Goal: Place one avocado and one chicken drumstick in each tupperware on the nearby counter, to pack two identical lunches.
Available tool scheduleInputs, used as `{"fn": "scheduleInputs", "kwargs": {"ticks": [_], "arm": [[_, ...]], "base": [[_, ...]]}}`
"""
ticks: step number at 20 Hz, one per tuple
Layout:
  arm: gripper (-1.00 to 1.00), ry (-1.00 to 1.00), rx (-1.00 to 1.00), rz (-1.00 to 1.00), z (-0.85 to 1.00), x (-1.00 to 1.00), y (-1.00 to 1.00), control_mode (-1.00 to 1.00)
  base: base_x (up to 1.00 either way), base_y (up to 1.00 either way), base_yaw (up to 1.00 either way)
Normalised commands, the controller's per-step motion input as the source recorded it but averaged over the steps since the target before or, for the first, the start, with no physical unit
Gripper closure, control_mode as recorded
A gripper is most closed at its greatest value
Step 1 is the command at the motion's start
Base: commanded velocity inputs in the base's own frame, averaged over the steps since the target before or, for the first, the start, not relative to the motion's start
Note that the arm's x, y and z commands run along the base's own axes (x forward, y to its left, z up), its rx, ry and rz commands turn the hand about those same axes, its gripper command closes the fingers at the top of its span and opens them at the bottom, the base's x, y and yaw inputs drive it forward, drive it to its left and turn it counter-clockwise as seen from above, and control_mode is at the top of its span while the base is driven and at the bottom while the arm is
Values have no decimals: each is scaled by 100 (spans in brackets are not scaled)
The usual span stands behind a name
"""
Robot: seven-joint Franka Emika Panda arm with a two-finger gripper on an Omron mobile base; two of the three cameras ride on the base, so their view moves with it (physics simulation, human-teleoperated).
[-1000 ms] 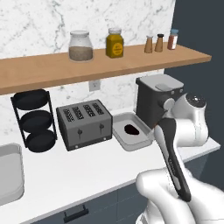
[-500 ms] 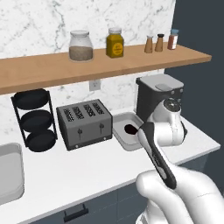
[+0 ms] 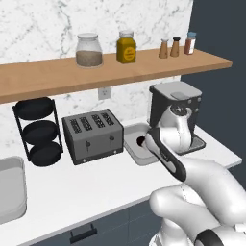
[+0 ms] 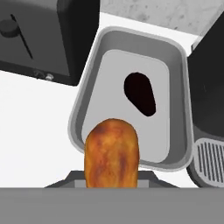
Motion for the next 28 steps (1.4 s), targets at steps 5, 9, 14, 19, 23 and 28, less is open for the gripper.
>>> {"fn": "scheduleInputs", "kwargs": {"ticks": [5,9,14,19,23,28], "arm": [[100,7,0,0,-28,29,0,-100],[100,3,0,2,-31,23,0,-100],[100,0,0,5,-35,26,0,-100],[100,0,0,4,-28,36,0,-100],[100,0,0,3,-23,47,0,-100],[100,0,0,3,-20,43,0,-100]], "base": [[0,0,0],[0,0,0],[0,0,0],[0,0,0],[0,0,0],[0,0,0]]}}
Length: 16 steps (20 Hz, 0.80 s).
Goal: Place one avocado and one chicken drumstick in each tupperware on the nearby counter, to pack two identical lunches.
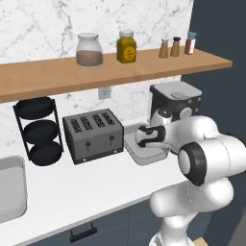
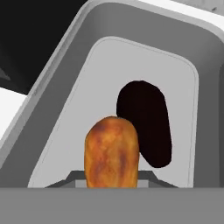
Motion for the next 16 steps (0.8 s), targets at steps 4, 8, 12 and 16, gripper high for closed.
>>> {"fn": "scheduleInputs", "kwargs": {"ticks": [4,8,12,16], "arm": [[100,0,0,1,-28,36,0,-100],[100,0,0,4,-32,31,0,-100],[-100,0,0,2,-31,31,0,-100],[-100,0,0,1,-13,8,0,-100]], "base": [[0,0,0],[0,0,0],[0,0,0],[0,0,0]]}}
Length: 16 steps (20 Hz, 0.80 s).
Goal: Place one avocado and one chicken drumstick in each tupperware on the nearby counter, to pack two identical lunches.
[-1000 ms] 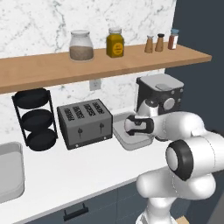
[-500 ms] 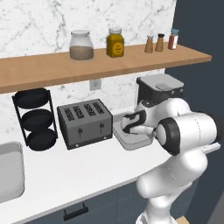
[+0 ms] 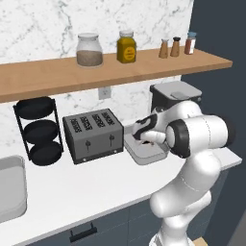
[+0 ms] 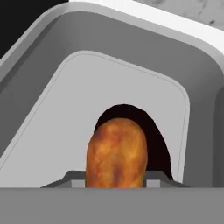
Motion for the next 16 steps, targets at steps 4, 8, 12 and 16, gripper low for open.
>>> {"fn": "scheduleInputs", "kwargs": {"ticks": [4,8,12,16], "arm": [[-100,-4,-1,0,6,-60,5,-100],[-100,-14,-4,0,56,-63,42,-100],[-100,-20,-5,0,100,-73,41,-100],[-100,-15,0,-5,88,-82,6,-100]], "base": [[0,0,0],[0,0,0],[0,0,0],[0,0,0]]}}
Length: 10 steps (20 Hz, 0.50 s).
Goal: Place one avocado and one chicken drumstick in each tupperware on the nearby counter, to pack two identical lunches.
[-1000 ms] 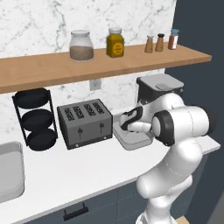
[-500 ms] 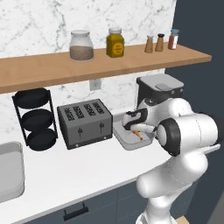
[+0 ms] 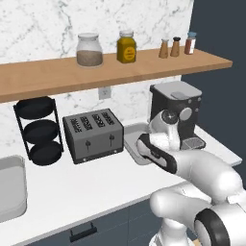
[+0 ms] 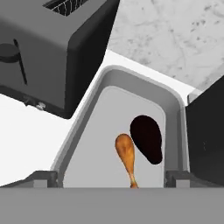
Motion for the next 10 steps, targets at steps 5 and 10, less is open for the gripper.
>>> {"fn": "scheduleInputs", "kwargs": {"ticks": [5,10], "arm": [[-100,-8,3,-8,33,-100,-33,-100],[-100,-23,16,-9,43,-100,-42,-100]], "base": [[0,0,0],[0,0,0]]}}
